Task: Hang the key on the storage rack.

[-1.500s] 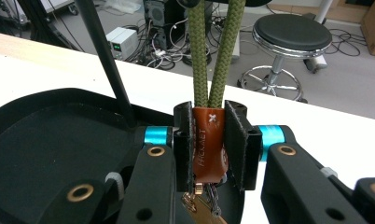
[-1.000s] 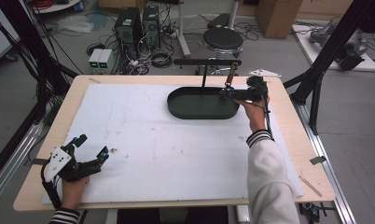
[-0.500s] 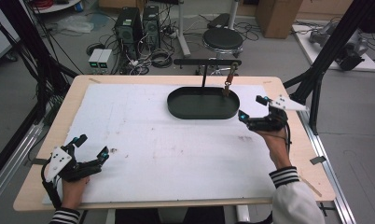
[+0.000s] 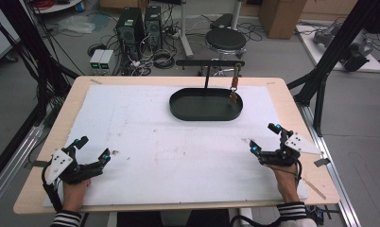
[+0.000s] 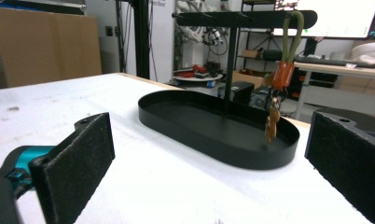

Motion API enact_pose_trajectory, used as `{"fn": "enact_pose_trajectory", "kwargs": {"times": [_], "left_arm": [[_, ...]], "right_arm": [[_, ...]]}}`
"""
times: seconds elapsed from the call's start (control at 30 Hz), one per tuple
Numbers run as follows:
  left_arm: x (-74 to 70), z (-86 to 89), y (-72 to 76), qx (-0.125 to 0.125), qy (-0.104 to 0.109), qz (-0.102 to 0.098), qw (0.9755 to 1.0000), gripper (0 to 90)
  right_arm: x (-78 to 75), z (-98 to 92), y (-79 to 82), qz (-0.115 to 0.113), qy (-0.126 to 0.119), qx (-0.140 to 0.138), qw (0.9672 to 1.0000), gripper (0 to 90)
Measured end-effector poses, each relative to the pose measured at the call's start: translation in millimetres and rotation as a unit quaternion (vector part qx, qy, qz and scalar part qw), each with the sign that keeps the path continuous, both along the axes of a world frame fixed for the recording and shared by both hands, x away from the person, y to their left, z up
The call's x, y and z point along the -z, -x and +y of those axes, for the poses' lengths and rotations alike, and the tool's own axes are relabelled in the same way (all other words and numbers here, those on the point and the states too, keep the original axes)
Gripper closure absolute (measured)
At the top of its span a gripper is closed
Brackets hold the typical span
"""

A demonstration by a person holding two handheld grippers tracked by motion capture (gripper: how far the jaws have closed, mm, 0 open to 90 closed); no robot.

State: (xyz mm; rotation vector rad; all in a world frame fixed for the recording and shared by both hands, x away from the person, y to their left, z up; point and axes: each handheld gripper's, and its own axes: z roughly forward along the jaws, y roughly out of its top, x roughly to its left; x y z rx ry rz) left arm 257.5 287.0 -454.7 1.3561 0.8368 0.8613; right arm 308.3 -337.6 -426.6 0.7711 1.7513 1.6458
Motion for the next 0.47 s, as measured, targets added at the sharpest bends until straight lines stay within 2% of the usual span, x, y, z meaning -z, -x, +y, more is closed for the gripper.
{"fn": "enact_pose_trajectory", "kwargs": {"times": [0.07, 0.17, 0.2, 0.23, 0.3, 0.4, 0.47], "left_arm": [[0.0, 0.0, 0.0, 0.0, 0.0, 0.0, 1.0, 7.9], [0.0, 0.2, 0.0, 0.0, 0.0, 0.001, 1.0, 7.9], [0.0, 0.2, -0.1, 0.0, 0.001, 0.0, 1.0, 7.9], [0.0, 0.3, 0.0, 0.0, 0.001, 0.001, 1.0, 7.9], [0.1, 0.4, 0.1, 0.0, 0.0, 0.0, 1.0, 7.9], [0.1, 0.4, 0.2, 0.0, 0.0, 0.0, 1.0, 7.9], [0.1, 0.4, 0.1, 0.0, 0.002, 0.001, 1.0, 7.9]], "right_arm": [[11.8, -0.9, 7.3, -0.003, -0.007, 0.004, 1.0, 0.3], [23.9, -2.1, 9.8, -0.004, -0.02, 0.007, 0.9998, 0.3], [25.4, -1.0, 10.0, 0.005, -0.016, 0.008, 0.9998, 0.3], [25.1, -1.6, 9.8, -0.004, -0.012, 0.009, 0.9999, 0.3], [26.0, -1.3, 10.4, 0.001, -0.012, 0.013, 0.9998, 0.3], [26.7, -1.9, 11.6, -0.013, -0.012, 0.015, 0.9997, 0.3], [26.6, -0.7, 12.1, -0.011, -0.008, 0.016, 0.9998, 0.4]]}}
